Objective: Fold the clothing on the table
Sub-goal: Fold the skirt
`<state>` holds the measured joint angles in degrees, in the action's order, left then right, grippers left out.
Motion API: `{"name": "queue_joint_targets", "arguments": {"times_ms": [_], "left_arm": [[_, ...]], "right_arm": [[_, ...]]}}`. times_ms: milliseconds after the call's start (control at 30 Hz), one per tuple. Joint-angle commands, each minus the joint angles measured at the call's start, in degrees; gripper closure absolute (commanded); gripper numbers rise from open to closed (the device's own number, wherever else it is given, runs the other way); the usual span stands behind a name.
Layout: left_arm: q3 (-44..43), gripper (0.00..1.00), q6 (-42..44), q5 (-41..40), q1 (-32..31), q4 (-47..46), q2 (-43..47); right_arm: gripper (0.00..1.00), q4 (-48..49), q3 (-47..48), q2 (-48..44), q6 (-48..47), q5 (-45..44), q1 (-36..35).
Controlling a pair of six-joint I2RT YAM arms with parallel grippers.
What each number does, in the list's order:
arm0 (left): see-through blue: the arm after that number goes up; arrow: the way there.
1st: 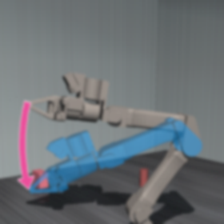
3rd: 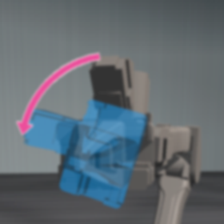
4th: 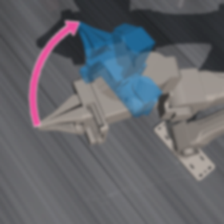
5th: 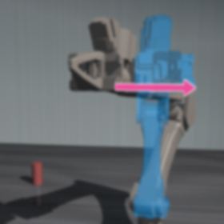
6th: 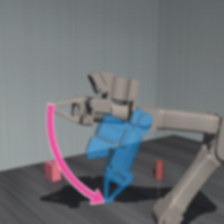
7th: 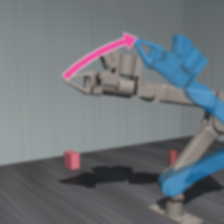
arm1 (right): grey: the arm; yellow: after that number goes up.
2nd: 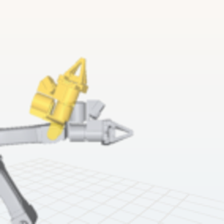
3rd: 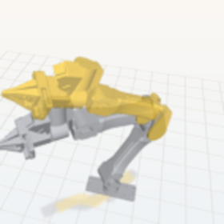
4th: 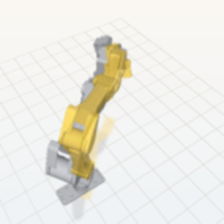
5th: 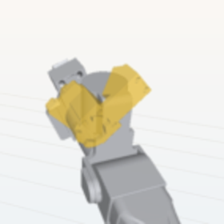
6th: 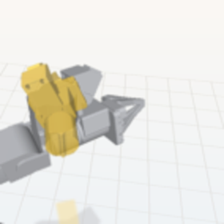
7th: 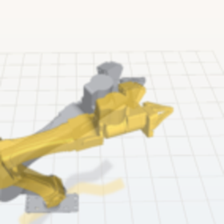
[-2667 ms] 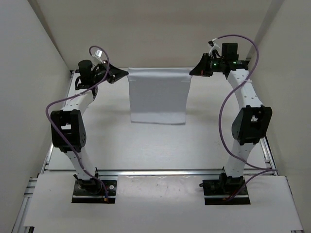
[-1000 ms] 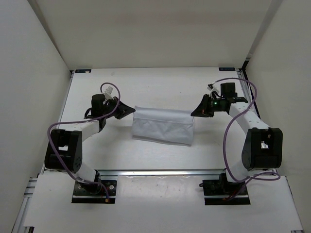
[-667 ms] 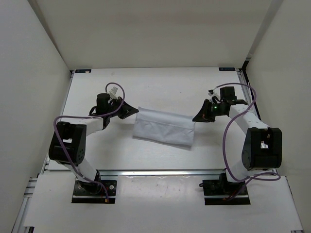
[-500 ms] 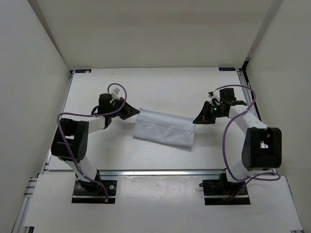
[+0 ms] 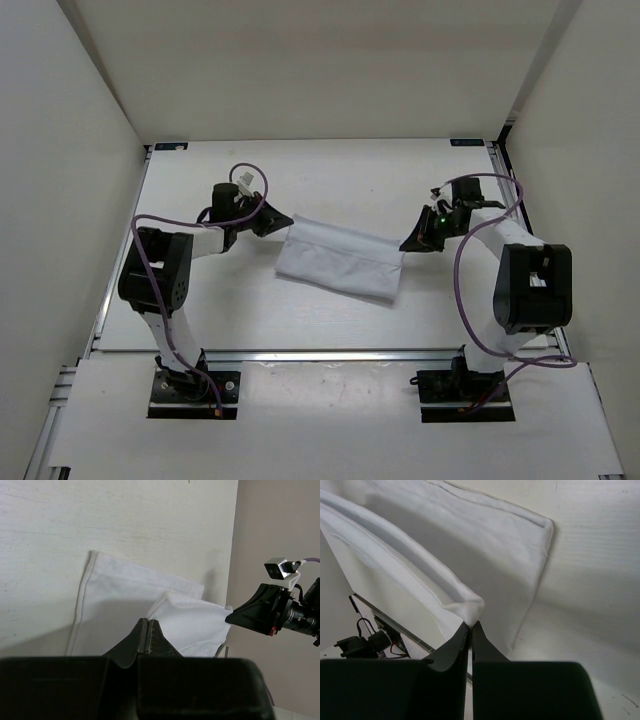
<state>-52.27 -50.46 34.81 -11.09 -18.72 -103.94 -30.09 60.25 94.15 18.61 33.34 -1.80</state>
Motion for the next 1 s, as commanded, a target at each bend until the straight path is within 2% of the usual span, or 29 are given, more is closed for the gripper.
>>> {"name": "queue_joint_targets", "arguments": {"times_ms": [0,267,567,633,733,833,900,933,967], "left_arm": [[-2.7,1.0,0.1,-2.1,0.6,-1.2,-0.4],[-5.3,1.0,-1.4,-1.8,0.6,-3.2,-5.3],[-12.4,0.99,-4.3,-1.0,-0.1,-4.8,-12.2],[-12.7,0.93,-5.3,-0.7,-0.2,-6.9,-13.5],[-13.3,0.77,-7.1,-0.1,-0.3,-9.0,-14.3],[-13.4,0.55,-7.8,0.3,0.4,-10.5,-14.5],[-13.0,0.49,-8.8,0.7,0.7,-11.3,-14.3],[-12.9,0.42,-9.0,0.6,0.9,-11.9,-14.1],[-12.9,0.39,-9.2,1.0,1.3,-12.0,-13.9]], "right_arm": [[1.0,-0.3,4.9,2.3,-1.1,-0.8,0.8],[1.0,-2.5,12.2,8.1,-1.5,-3.1,-0.3],[1.0,-4.1,14.1,10.7,-1.5,-4.4,0.6],[1.0,-4.5,13.8,11.5,-1.0,-5.0,0.4],[1.0,-5.4,14.0,11.6,-1.2,-5.3,-0.1],[1.0,-5.5,13.1,11.4,-1.5,-5.7,0.0],[1.0,-5.6,12.2,10.9,-1.2,-5.7,0.0],[1.0,-5.3,12.0,10.3,-1.1,-5.3,0.1],[1.0,-5.6,11.6,9.8,-0.5,-5.5,-0.3]]}}
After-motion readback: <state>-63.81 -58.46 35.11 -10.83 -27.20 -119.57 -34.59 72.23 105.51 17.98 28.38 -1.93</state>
